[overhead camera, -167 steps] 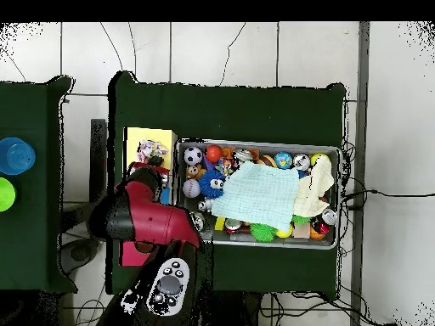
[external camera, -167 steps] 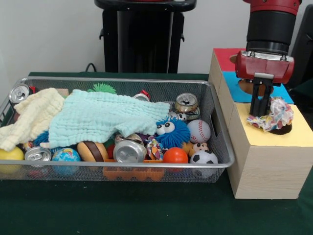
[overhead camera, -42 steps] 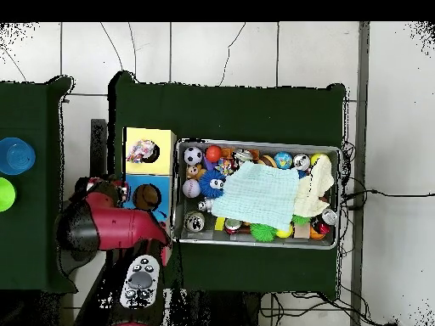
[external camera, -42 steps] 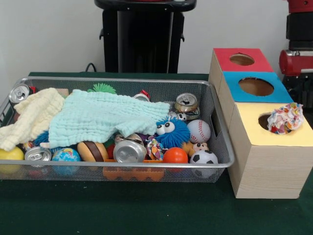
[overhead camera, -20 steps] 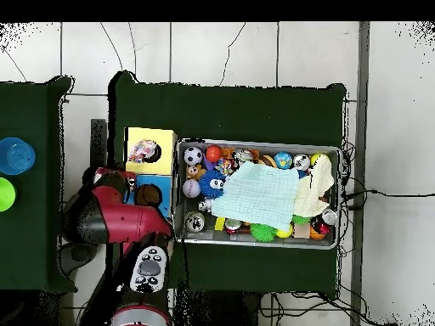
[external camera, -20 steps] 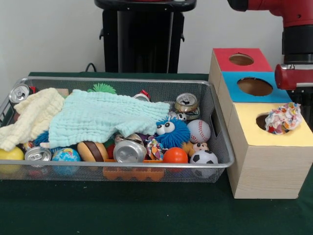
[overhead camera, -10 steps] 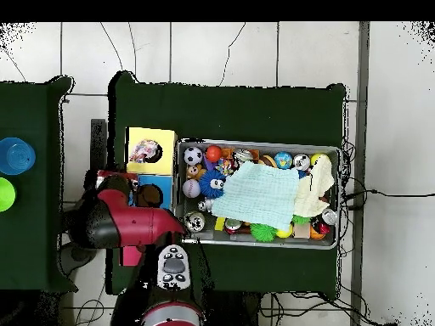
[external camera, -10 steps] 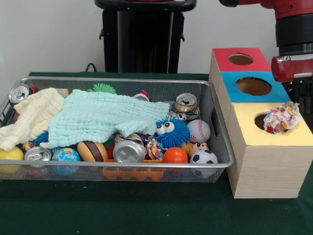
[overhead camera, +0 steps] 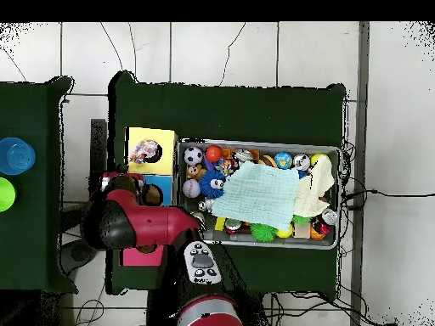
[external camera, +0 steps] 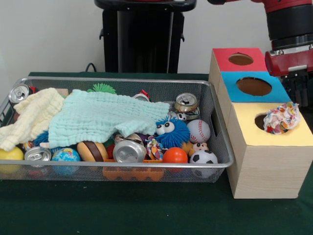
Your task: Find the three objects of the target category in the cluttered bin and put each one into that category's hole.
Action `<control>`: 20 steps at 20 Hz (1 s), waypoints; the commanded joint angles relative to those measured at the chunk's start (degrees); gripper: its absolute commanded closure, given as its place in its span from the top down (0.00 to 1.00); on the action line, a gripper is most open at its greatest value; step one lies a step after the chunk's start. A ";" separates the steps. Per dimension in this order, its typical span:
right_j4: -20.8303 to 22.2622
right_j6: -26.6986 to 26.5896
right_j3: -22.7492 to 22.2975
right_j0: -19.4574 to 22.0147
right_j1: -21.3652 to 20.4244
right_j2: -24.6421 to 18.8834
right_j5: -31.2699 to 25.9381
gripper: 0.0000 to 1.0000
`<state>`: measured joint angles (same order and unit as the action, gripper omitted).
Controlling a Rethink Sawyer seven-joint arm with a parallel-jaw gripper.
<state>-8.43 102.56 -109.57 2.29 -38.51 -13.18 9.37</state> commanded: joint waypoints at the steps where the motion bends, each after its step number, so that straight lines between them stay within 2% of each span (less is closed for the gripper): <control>1: 1.89 11.59 -5.51 3.98 -0.26 0.62 0.10 0.00; 5: 1.40 11.05 -5.08 3.39 -0.47 1.47 -0.11 0.00; 8: 1.85 8.93 -5.09 4.45 -2.76 1.51 -3.84 0.00; 11: 3.01 7.94 -4.35 5.91 -1.40 0.76 -2.99 0.00; 14: 3.15 8.14 -3.15 5.18 1.17 1.73 -0.06 0.00; 20: 1.87 8.49 -0.82 2.97 4.00 3.49 1.93 0.00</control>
<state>-7.83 102.56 -111.98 5.39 -38.91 -11.92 9.58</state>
